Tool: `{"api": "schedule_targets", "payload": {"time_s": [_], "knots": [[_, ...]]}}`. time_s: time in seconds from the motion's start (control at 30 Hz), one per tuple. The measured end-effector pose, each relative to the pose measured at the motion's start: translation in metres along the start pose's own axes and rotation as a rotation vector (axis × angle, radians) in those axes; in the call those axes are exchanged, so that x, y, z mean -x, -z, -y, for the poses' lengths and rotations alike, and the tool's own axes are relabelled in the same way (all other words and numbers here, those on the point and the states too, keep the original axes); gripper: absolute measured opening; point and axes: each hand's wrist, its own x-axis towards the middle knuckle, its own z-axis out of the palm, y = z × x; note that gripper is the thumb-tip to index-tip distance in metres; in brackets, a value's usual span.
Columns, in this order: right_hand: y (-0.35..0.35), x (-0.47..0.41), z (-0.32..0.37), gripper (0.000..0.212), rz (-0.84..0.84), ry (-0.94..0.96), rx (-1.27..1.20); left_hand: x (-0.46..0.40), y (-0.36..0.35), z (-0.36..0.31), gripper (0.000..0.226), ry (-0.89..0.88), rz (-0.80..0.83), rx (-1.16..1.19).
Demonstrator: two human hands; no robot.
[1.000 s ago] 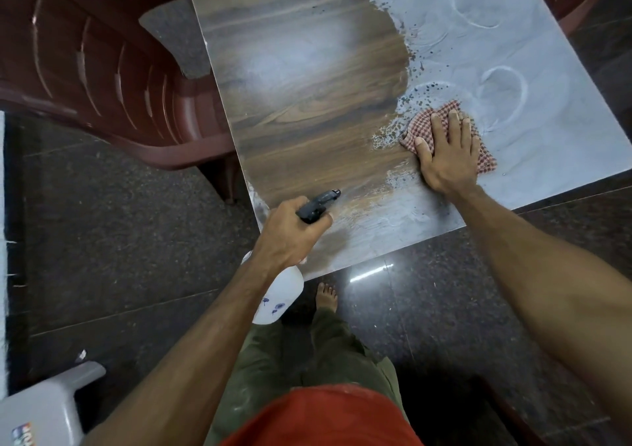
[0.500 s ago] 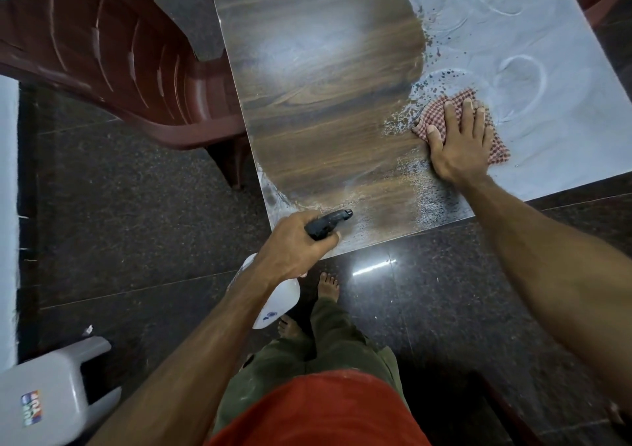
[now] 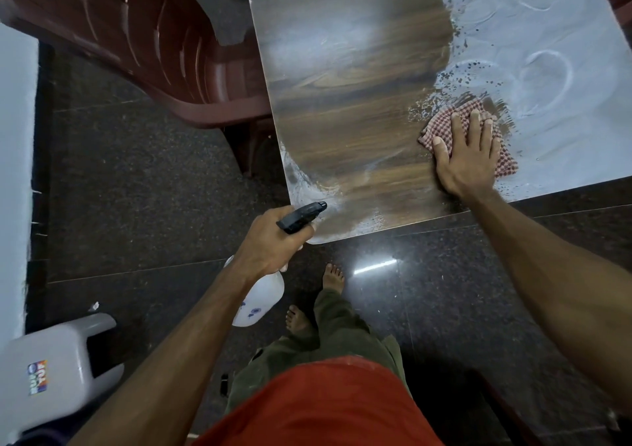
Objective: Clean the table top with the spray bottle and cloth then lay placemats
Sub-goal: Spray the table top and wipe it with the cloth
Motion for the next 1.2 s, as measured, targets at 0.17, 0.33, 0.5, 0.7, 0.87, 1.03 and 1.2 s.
{"api": "schedule_targets", "payload": {"time_s": [0.17,0.33,0.5,0.7,0.87,1.03,1.2], "knots": [[-0.007,0.017,0.013,0.070,-0.033,0.003,-0.015,0.018,0.008,0.014,0.038,0.026,-0.065,0.056],[-0.010,0.029,0.021,0.071,-0.015,0.021,-0.018,0.030,0.012,0.023,0.023,0.052,-0.092,0.077],[-0.015,0.049,0.037,0.073,0.009,0.081,-0.009,0.035,0.016,0.031,0.021,0.067,-0.104,0.129],[-0.030,0.083,0.085,0.073,0.077,0.249,0.076,0.029,0.024,0.029,0.041,-0.020,-0.180,0.262],[-0.050,0.125,0.138,0.069,0.110,0.484,0.135,0.014,0.034,0.016,0.037,-0.072,-0.249,0.287],[-0.056,0.148,0.117,0.065,0.114,0.647,0.152,0.002,0.049,0.012,0.017,-0.096,-0.274,0.317],[-0.037,0.078,0.137,0.068,0.083,0.438,0.088,-0.003,0.060,0.014,0.010,-0.115,-0.313,0.324]]}}
